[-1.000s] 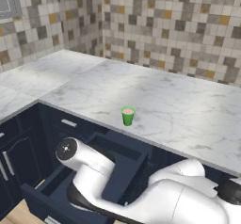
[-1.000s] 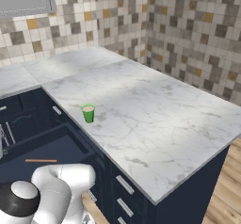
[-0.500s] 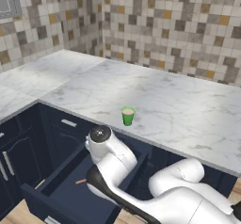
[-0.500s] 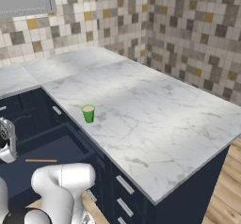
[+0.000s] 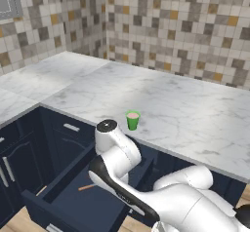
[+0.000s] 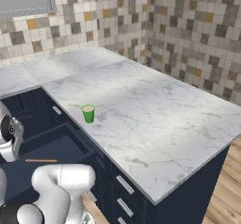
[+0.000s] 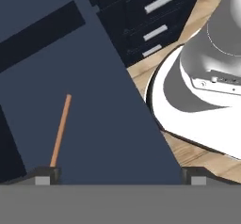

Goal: Pick up the straw from the left drawer and put it inside the smoothie cup.

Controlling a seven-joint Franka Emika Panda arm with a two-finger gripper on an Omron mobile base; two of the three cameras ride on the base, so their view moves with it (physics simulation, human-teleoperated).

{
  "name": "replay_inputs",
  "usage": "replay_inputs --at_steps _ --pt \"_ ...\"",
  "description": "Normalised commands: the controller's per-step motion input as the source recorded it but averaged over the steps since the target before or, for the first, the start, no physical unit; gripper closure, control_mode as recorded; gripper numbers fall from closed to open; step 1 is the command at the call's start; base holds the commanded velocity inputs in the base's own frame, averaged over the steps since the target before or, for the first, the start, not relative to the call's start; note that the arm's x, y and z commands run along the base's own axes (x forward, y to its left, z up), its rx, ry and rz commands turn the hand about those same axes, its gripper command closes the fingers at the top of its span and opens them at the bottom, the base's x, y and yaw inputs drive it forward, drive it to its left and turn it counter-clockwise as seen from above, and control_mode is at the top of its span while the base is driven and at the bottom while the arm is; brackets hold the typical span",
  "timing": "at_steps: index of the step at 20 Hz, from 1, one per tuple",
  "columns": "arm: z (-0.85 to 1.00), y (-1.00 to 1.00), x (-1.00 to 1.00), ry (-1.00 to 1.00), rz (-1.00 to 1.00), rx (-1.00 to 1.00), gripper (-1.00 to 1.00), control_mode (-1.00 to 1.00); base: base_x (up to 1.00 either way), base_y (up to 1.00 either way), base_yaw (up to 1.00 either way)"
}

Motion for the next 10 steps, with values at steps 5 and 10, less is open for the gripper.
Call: replay_inputs --at_steps 5,10 --pt "-0.07 0.0 0.0 0.02 -0.22 0.0 -1.0 -1.0 0.0 0.0 0.0" --pt "-0.12 0.0 0.0 0.0 -0.19 0.0 -1.0 -1.0 0.0 0.0 0.0"
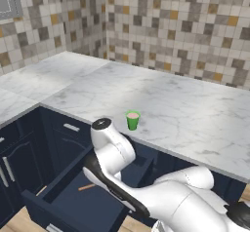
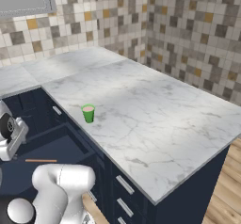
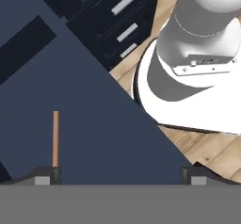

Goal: Pick up the straw from the left drawer and put it inside the smoothie cup.

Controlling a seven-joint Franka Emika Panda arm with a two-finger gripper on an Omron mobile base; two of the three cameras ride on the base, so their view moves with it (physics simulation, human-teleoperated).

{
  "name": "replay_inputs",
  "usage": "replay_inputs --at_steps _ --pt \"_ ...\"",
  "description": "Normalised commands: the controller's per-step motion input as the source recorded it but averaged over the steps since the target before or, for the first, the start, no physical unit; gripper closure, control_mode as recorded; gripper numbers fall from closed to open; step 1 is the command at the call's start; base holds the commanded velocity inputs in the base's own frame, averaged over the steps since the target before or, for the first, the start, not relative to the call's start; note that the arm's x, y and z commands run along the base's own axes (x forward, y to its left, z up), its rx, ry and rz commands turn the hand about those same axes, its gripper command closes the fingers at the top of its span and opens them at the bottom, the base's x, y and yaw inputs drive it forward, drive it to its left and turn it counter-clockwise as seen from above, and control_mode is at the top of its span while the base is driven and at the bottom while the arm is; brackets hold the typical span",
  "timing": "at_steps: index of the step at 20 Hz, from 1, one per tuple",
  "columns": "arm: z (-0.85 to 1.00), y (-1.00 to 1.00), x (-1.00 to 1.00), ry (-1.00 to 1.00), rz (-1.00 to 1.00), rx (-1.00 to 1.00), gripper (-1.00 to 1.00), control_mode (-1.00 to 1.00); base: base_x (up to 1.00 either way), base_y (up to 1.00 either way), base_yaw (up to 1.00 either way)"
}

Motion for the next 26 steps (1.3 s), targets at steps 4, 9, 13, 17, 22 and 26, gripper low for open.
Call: replay_inputs --at_steps 4,9,13,17,22,26 --pt "-0.18 0.0 0.01 0.0 -0.13 0.0 -1.0 -1.0 0.0 0.0 0.0" --pt "-0.24 0.0 0.08 0.0 -0.09 0.0 -1.0 -1.0 0.0 0.0 0.0" --pt "-0.3 0.0 0.18 0.0 -0.02 0.0 -1.0 -1.0 0.0 0.0 0.0" --pt "-0.31 0.03 0.16 0.0 0.0 0.0 -1.0 -1.0 0.0 0.0 0.0" --pt "-0.28 0.11 0.17 0.0 -0.01 -0.01 -1.0 -1.0 0.0 0.0 0.0" --pt "-0.15 0.11 0.19 0.0 -0.05 -0.01 -1.0 -1.0 0.0 0.0 0.0"
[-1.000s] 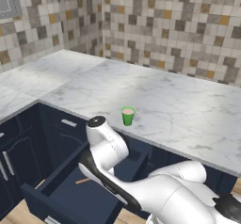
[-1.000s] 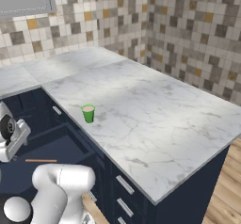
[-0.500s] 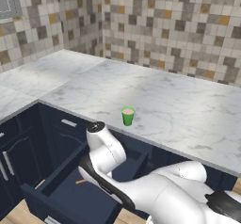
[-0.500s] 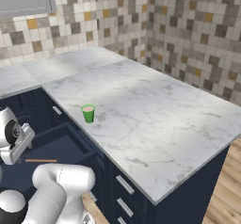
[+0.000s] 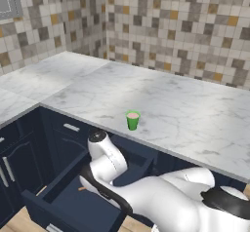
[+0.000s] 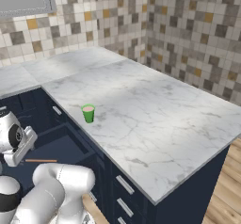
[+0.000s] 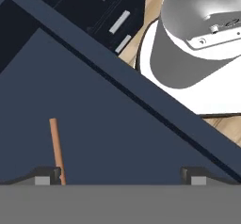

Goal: Pick up the straw from the left drawer and put it inside the smoothie cup.

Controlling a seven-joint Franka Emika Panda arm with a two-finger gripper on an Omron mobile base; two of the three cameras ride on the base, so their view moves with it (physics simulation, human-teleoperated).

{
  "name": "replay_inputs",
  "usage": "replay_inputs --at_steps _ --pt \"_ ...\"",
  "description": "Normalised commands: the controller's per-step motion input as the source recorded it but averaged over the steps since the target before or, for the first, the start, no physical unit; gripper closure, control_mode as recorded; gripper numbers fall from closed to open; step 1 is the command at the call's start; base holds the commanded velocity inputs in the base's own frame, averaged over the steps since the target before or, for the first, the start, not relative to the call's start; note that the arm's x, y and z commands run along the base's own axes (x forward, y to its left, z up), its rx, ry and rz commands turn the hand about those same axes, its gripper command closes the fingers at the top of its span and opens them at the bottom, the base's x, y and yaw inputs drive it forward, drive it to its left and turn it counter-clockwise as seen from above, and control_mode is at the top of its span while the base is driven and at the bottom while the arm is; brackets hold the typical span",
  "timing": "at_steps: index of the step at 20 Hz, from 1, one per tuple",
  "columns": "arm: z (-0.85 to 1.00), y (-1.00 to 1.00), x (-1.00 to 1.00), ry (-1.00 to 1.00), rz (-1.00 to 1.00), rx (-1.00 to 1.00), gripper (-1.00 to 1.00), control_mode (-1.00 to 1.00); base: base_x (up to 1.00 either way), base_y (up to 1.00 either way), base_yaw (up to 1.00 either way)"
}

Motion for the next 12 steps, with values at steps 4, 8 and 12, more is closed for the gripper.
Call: replay_inputs --at_steps 4,8,12 --pt "-0.08 0.12 0.2 0.0 -0.06 0.0 -1.0 -1.0 0.0 0.0 0.0" --pt "-0.06 0.15 0.19 0.0 -0.07 -0.02 -1.0 -1.0 0.0 0.0 0.0" --pt "-0.09 0.19 0.18 0.0 -0.07 -0.02 -1.0 -1.0 0.0 0.0 0.0"
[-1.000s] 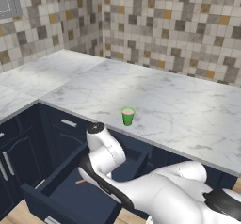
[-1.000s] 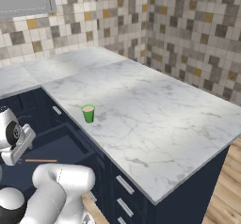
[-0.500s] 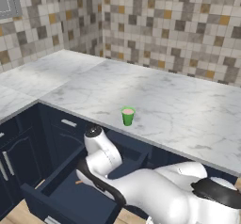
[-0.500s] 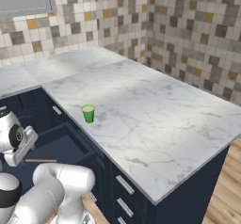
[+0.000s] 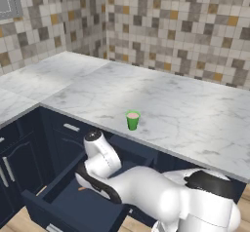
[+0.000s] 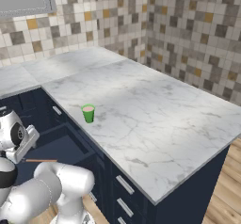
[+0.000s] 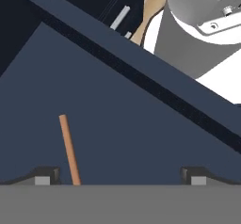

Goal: Pick up the straw from the left drawer and put it inside the smoothie cup.

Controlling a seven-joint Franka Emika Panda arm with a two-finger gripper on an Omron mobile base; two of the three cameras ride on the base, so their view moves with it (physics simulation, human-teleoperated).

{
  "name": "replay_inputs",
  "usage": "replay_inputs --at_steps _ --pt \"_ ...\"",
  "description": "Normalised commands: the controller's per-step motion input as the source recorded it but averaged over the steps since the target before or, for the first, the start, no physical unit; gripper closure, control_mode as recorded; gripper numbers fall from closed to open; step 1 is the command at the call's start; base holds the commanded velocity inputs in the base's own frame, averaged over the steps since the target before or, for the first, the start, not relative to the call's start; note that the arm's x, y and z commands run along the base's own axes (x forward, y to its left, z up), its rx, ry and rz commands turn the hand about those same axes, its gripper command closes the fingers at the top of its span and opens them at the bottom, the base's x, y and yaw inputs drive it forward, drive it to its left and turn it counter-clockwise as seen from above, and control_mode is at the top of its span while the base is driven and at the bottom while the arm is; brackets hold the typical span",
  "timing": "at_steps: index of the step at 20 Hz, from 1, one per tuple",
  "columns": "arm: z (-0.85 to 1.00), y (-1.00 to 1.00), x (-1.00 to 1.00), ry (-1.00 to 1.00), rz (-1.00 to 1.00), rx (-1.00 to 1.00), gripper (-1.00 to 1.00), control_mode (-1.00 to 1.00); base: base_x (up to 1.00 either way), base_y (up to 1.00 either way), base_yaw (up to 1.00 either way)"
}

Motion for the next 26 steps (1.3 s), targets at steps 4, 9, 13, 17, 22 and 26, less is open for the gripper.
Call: replay_inputs --at_steps 4,9,13,17,22,26 --pt "-0.15 0.07 0.18 0.0 -0.04 0.0 -1.0 -1.0 0.0 0.0 0.0" --pt "-0.24 0.0 0.17 0.0 0.0 0.0 -1.0 -1.0 0.0 0.0 0.0" --pt "-0.26 0.0 0.15 0.0 0.0 0.0 -1.0 -1.0 0.0 0.0 0.0" --pt "-0.29 0.0 0.14 0.0 0.0 0.0 -1.0 -1.0 0.0 0.0 0.0" --pt "-0.3 0.0 0.12 0.0 0.0 0.0 -1.0 -1.0 0.0 0.0 0.0" --pt "-0.3 0.0 0.09 0.0 0.0 0.0 -1.0 -1.0 0.0 0.0 0.0"
